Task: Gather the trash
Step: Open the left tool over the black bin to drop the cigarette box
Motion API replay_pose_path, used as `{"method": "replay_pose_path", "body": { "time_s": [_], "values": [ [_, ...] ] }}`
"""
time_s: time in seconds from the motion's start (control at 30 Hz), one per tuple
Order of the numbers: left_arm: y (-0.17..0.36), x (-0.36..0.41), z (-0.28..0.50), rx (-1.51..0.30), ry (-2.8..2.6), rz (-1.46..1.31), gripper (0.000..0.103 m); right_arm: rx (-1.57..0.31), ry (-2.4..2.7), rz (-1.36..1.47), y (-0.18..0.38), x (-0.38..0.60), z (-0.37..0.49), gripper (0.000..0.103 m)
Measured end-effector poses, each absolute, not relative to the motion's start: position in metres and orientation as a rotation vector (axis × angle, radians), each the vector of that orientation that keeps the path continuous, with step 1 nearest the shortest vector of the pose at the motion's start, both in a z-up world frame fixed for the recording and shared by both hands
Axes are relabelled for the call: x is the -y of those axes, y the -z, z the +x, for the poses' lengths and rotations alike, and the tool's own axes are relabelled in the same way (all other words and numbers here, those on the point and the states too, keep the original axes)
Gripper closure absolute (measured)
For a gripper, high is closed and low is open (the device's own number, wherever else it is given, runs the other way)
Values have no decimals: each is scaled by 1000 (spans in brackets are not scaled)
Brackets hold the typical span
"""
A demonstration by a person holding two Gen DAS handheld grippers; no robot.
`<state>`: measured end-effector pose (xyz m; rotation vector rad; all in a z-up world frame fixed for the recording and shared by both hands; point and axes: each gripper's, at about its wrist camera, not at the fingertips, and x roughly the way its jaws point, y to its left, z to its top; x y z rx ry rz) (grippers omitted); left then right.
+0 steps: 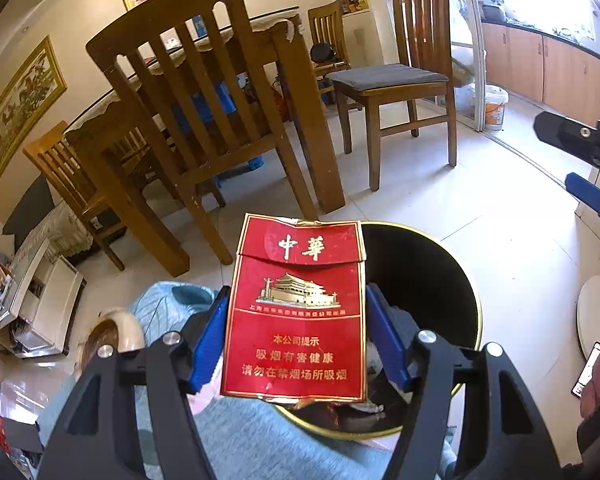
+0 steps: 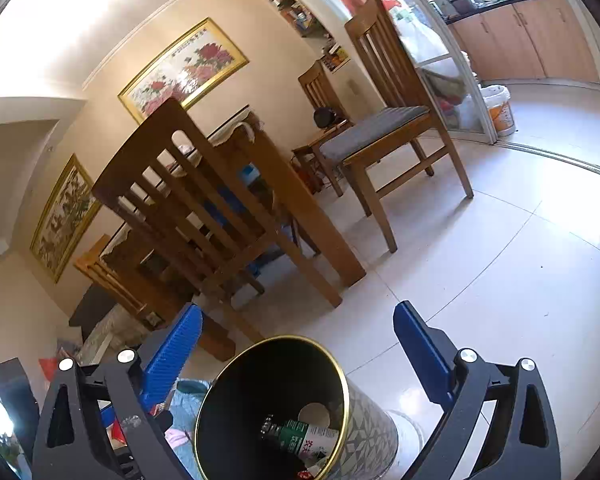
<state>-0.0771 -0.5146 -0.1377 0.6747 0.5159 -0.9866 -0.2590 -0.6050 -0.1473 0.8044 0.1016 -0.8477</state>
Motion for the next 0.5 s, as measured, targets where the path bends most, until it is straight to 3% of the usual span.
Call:
{"method": "replay_pose_path", "body": {
  "time_s": [0.13, 0.27, 0.5],
  "values": [
    [142, 523, -77, -506, 990, 688, 20, -95, 849, 814, 148, 607, -261, 4],
    [143, 523, -77, -505, 993, 691, 15, -98, 847, 813, 148, 607, -260, 4],
    [131, 501, -75, -499, 987, 659, 15, -127, 854, 777, 146, 603, -251, 4]
  ]
}}
